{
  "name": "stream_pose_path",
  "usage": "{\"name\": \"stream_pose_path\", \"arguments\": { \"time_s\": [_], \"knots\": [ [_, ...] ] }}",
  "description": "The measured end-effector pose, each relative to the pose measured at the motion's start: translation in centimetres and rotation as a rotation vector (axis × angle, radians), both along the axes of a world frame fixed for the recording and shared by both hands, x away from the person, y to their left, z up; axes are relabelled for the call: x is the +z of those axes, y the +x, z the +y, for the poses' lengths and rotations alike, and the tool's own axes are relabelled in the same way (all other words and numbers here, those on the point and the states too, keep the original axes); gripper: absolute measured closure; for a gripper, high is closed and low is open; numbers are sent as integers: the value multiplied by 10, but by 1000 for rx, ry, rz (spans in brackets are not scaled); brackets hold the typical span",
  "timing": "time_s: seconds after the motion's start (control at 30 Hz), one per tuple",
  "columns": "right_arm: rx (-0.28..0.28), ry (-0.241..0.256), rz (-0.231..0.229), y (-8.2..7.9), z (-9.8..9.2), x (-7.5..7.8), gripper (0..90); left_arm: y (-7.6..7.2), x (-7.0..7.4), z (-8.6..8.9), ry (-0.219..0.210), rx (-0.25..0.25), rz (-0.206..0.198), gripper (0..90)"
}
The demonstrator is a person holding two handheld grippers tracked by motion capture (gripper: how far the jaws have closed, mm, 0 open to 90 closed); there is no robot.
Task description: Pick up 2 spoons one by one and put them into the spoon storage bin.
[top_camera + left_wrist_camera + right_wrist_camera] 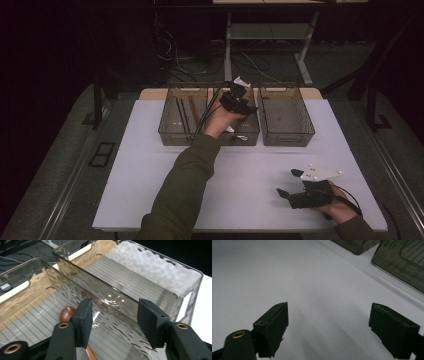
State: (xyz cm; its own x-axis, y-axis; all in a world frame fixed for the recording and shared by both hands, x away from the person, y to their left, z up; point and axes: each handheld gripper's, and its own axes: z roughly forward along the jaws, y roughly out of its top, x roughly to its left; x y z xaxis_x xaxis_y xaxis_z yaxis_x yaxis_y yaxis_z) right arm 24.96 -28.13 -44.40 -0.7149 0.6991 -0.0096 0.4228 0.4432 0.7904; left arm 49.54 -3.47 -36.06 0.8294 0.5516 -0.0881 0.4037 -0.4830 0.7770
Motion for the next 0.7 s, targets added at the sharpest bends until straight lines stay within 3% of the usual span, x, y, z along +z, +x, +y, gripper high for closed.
{"name": "stream_pose_path", "arguments": {
  "time_s": [0.47,0.7],
  "knots": [
    [2,-2,5,0,0,-1,158,-29,11,15,-41,-18,-30,377],
    [0,1,6,0,0,0,158,-45,14,27,-42,-28,-31,372]
  ]
}}
